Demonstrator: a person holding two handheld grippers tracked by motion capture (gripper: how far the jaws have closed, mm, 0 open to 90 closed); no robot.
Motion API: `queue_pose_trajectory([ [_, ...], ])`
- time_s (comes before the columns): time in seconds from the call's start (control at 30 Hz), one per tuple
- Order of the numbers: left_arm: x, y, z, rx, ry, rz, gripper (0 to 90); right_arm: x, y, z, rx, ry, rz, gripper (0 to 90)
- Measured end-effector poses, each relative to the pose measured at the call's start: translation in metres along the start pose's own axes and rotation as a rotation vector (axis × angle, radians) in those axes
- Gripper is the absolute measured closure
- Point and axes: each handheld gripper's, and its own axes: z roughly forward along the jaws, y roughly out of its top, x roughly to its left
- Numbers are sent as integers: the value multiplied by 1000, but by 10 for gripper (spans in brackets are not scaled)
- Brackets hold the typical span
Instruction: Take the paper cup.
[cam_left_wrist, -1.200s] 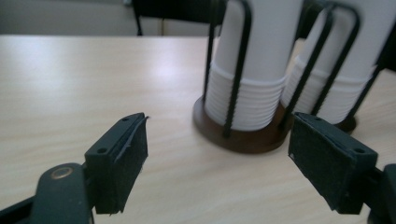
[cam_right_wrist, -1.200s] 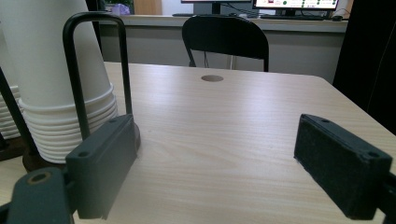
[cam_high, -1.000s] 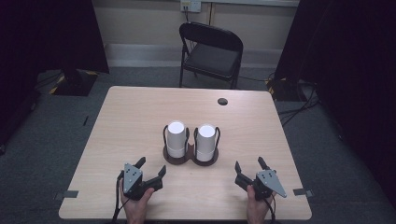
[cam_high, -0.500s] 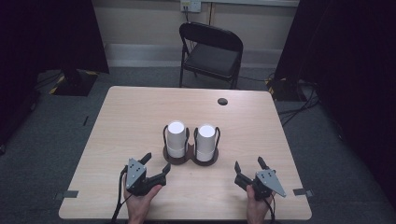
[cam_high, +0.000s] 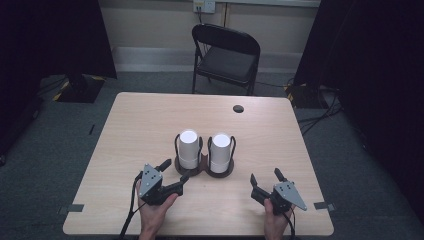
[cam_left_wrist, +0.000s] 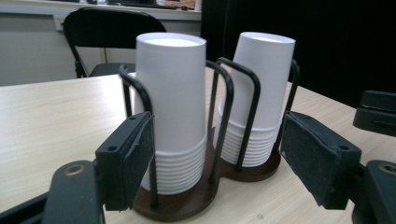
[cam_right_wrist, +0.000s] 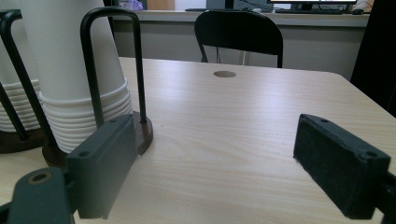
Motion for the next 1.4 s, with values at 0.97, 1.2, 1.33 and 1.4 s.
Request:
queue_pose_trajectory([
  [0.97, -25, 41, 47, 2, -169, 53, 258, 1, -1, -1, -15, -12, -4, 121],
  [1.2, -25, 49, 55, -10, -217, 48, 260, 2, -1, -1, -12, -20, -9, 123],
  [1.33, -25, 54, 60, -20, -219, 35, 262, 0, -1, -3, -26, 4, -3, 121],
  [1.4, -24, 56, 64, -19, -227, 32, 261, 0, -1, -3, -29, 12, -2, 122],
])
